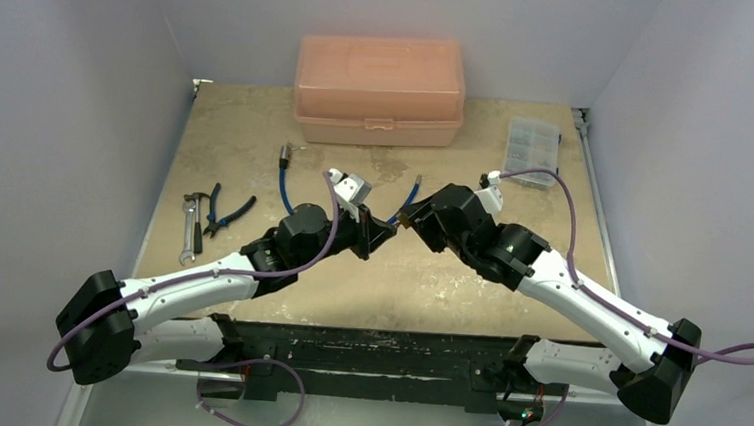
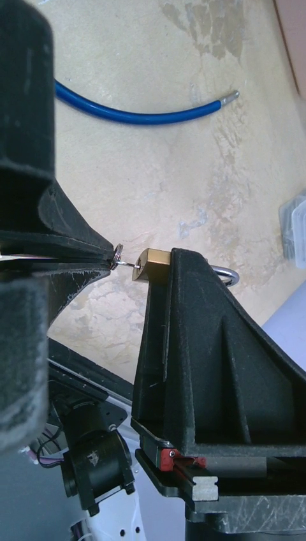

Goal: Unlock with the key

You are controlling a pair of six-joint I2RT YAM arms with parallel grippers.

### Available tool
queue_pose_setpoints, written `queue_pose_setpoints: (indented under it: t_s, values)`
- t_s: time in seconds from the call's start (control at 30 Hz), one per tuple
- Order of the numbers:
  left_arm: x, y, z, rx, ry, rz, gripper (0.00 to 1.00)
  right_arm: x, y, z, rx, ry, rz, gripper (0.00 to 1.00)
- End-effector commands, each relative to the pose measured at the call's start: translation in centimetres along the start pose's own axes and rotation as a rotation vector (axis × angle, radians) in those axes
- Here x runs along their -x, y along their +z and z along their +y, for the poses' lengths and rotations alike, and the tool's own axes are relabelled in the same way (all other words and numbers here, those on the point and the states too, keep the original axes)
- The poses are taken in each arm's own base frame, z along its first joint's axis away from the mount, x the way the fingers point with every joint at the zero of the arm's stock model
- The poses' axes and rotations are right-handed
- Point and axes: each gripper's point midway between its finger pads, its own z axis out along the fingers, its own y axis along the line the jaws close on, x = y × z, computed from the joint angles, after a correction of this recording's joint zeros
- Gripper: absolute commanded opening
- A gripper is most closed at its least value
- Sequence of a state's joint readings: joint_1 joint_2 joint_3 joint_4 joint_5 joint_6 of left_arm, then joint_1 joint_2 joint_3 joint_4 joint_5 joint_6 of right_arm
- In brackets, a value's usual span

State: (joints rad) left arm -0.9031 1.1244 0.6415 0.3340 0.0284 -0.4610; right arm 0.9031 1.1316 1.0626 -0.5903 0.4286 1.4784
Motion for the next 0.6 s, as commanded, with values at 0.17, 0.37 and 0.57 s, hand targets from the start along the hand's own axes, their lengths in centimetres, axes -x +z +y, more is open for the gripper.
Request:
queue_pose_setpoints:
  t_s: [0.17, 0.37, 0.57]
  values:
    - [2.23, 0.76, -0.81, -0.041, 0.094, -0.034, 0.19, -0.95, -0.91, 1.77, 0.033, -0.01, 0.045, 0.0]
    - [2.09, 0.98, -0.35, -0.018, 0.126, -0.01, 0.1, -1.03, -0.73, 2.09, 0.03, -0.008, 0.048, 0.0]
    - [1.96, 1.37, -1.11, -0.018, 0.172, -0.015, 0.0, -1.38, -0.51, 2.32, 0.018, -0.008, 0.061, 0.0]
